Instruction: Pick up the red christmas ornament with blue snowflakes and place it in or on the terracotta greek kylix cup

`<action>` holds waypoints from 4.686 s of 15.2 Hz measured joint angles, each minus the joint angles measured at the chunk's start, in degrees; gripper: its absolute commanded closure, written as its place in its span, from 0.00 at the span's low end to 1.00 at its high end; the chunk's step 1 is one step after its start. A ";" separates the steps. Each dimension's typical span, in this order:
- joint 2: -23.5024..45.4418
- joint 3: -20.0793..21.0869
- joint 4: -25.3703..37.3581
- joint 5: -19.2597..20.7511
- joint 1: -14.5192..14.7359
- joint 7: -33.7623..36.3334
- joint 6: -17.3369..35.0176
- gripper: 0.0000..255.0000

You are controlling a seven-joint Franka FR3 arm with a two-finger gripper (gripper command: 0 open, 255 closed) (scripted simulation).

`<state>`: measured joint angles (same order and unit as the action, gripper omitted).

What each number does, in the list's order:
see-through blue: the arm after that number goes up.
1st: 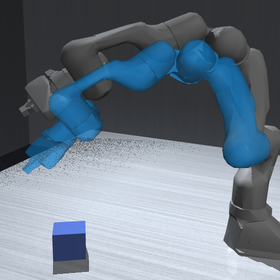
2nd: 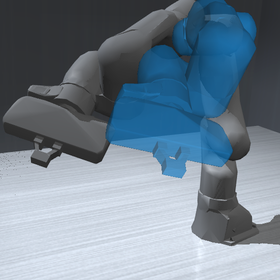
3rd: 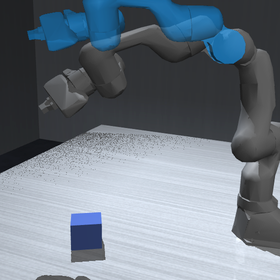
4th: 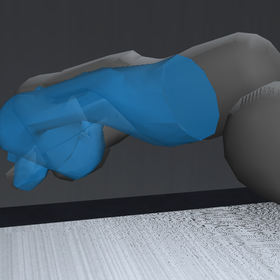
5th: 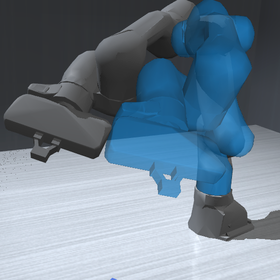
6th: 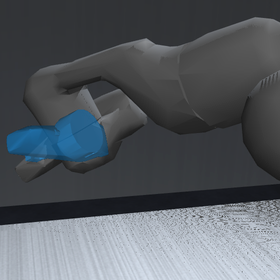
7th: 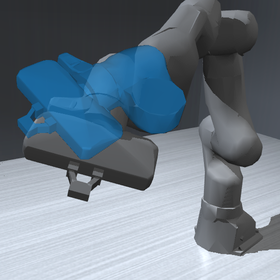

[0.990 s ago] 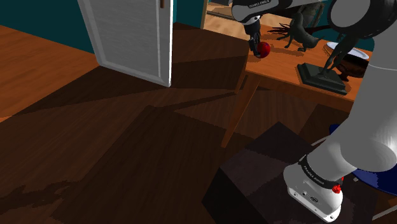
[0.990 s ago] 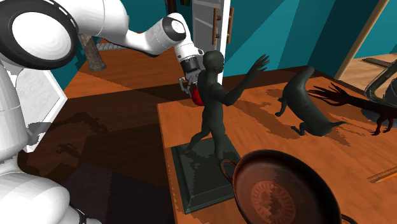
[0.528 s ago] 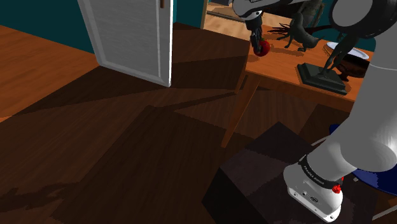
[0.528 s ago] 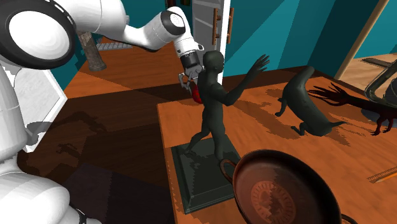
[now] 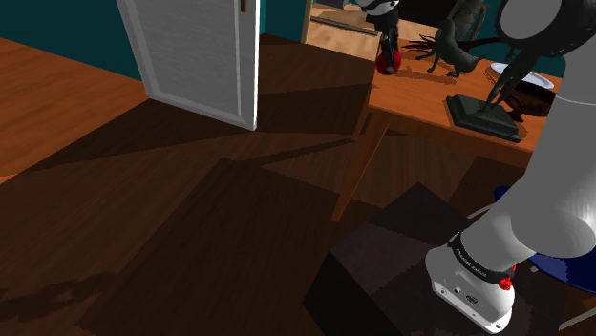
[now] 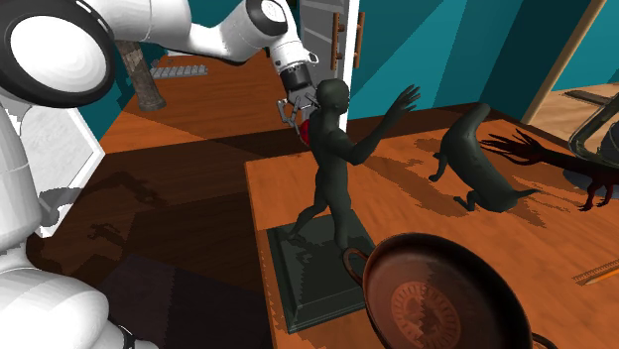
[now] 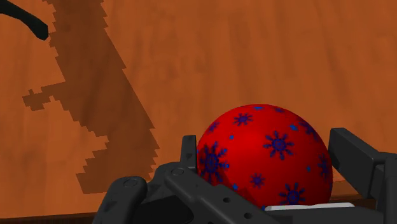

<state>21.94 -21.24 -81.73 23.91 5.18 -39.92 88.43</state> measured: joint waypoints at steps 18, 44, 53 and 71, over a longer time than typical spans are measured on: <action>2.39 -0.75 16.82 -0.03 -0.73 -7.00 -12.77 1.00; -31.65 -10.48 -23.93 15.77 -8.88 -17.50 5.75 1.00; -36.30 -17.11 -28.19 19.97 -13.69 -25.24 12.55 1.00; -38.02 -20.07 -33.68 22.68 -15.43 -23.30 21.79 1.00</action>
<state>-16.09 -41.31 -115.41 46.59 -10.25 -63.22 110.22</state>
